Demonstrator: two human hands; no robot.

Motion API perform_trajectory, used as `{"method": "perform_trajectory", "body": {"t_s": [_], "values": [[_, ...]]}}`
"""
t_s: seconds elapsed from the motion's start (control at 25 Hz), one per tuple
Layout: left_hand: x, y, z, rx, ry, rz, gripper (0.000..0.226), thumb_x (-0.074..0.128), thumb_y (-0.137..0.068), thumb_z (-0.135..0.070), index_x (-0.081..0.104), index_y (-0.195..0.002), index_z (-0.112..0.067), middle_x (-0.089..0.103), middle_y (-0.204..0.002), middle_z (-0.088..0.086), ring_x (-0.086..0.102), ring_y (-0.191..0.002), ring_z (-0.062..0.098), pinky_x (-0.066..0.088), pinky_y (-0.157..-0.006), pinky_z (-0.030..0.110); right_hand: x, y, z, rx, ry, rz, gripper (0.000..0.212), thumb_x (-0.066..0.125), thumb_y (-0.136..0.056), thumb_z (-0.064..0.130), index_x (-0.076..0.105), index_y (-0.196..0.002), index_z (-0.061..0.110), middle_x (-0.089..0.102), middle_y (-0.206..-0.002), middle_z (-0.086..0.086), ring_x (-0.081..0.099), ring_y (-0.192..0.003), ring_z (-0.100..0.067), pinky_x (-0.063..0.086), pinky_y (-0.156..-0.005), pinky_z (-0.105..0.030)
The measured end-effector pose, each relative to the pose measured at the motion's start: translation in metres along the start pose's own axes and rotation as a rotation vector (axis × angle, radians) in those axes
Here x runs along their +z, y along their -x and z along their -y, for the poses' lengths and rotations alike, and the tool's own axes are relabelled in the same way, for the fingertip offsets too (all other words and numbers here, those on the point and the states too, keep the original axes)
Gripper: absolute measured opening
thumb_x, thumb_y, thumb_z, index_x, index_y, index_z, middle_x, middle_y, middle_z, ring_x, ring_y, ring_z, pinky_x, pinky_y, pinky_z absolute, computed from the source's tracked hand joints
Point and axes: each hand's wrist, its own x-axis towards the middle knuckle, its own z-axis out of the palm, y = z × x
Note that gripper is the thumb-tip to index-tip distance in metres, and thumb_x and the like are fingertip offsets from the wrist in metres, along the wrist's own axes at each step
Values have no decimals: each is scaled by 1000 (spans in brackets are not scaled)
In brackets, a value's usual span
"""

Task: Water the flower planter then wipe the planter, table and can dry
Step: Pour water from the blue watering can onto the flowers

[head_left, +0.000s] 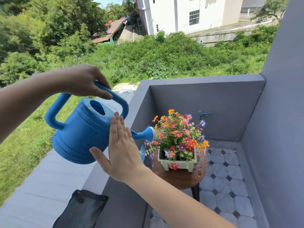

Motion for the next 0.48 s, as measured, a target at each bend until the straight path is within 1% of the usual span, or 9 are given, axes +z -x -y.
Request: {"method": "perform_trajectory", "body": {"t_s": [0.08,0.2,0.28,0.4,0.48], "values": [[3,4,-6,16,-2,13,28,73,-73,-42,76,-93,-24,63,-59,-11,50,-53,7,33,-50,24,1,10,3,4,-15,4,88,22,-88,61,-15,-148,7,-23,-157,-3,-25,-143,-10,-13,-118,-28],[7,6,-17,52,-11,11,28,73,-73,-44,76,-94,-25,59,-55,-14,48,-52,5,32,-50,24,-2,25,5,37,-48,-11,90,18,-85,63,-19,-145,8,-24,-157,-3,-27,-142,-9,-14,-117,-27],[7,5,-24,70,-5,12,28,72,-74,-44,76,-95,-26,62,-58,-11,50,-54,6,34,-50,24,-5,30,5,59,-52,-27,89,19,-84,63,-25,-140,8,-25,-156,-4,-28,-142,-8,-14,-117,-28],[6,1,-30,88,51,19,30,71,-74,-44,75,-96,-25,70,-68,0,56,-58,17,40,-53,26,-14,28,2,99,-30,-26,88,19,-84,63,-27,-140,12,-27,-156,-4,-28,-142,-9,-14,-118,-30],[4,0,-31,76,65,-11,28,71,-75,-42,75,-97,-24,68,-66,0,52,-54,14,37,-50,25,-19,23,2,121,-39,-33,89,21,-87,62,-24,-143,10,-27,-156,-4,-28,-142,-10,-12,-119,-32]]}}
